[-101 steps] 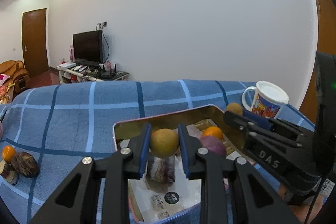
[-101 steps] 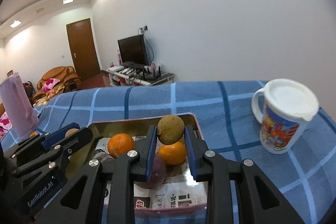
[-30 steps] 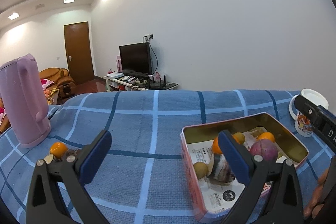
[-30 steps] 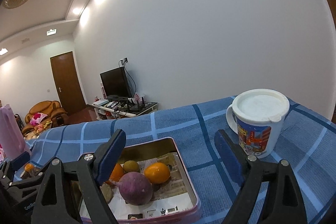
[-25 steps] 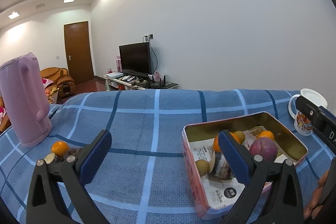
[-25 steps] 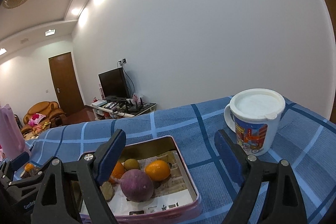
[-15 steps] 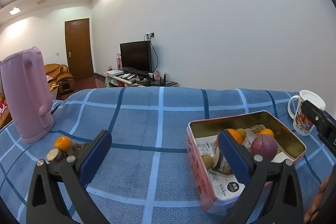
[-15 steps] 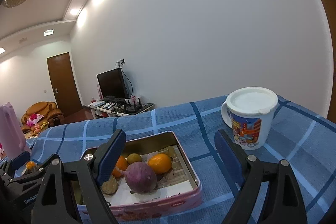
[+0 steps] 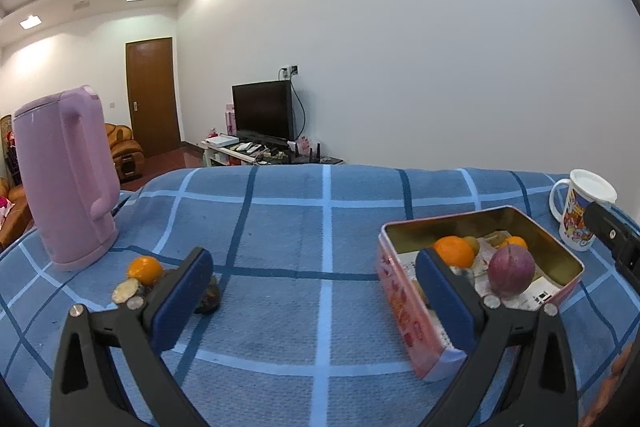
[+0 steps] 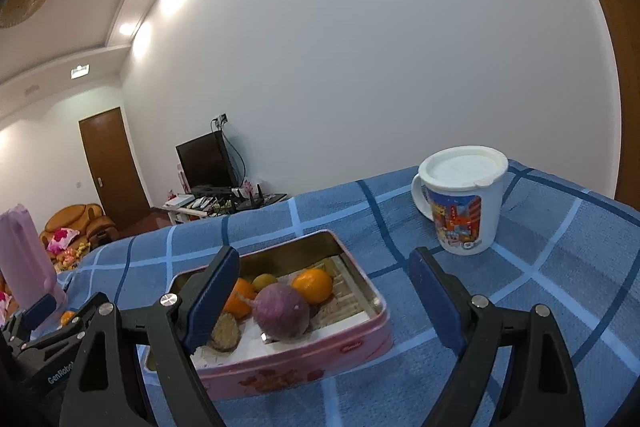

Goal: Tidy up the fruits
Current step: 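Move both open tools to the remaining taro pieces beside the kettle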

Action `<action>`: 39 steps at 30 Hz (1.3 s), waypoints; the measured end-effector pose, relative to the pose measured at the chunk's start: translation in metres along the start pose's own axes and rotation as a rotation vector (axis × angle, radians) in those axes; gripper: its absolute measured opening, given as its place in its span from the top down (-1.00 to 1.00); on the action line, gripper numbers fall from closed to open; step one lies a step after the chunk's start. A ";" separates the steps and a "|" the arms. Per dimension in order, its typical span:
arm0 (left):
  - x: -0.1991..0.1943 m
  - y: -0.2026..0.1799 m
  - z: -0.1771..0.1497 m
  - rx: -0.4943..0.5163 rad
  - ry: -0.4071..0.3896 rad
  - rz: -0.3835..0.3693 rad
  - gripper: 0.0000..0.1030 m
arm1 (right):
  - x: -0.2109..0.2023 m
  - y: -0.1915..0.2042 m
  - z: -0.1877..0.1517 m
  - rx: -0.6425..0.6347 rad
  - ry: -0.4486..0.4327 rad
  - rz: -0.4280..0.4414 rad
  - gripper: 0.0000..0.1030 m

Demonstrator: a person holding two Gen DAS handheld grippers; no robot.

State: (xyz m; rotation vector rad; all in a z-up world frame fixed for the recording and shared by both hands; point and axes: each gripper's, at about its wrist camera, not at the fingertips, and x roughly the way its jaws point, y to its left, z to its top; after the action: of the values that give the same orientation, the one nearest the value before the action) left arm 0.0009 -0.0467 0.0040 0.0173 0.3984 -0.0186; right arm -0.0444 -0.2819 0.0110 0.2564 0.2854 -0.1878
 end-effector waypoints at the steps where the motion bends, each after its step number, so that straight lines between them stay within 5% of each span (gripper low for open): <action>1: -0.001 0.002 0.000 0.001 -0.001 0.001 -1.00 | -0.001 0.004 -0.001 -0.009 0.002 0.002 -0.70; 27: 0.018 0.129 -0.005 0.007 0.102 0.110 -1.00 | 0.003 0.154 -0.038 -0.128 0.116 0.214 -0.70; 34: 0.040 0.184 -0.009 -0.101 0.207 0.106 -1.00 | 0.029 0.195 -0.048 -0.169 0.232 0.286 -0.70; 39: 0.048 0.223 -0.013 -0.204 0.270 0.151 -1.00 | 0.062 0.223 -0.061 -0.196 0.397 0.362 -0.69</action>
State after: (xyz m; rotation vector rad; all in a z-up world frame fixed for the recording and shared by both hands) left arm 0.0452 0.1755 -0.0233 -0.1534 0.6664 0.1749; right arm 0.0473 -0.0618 -0.0149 0.1454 0.6399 0.2521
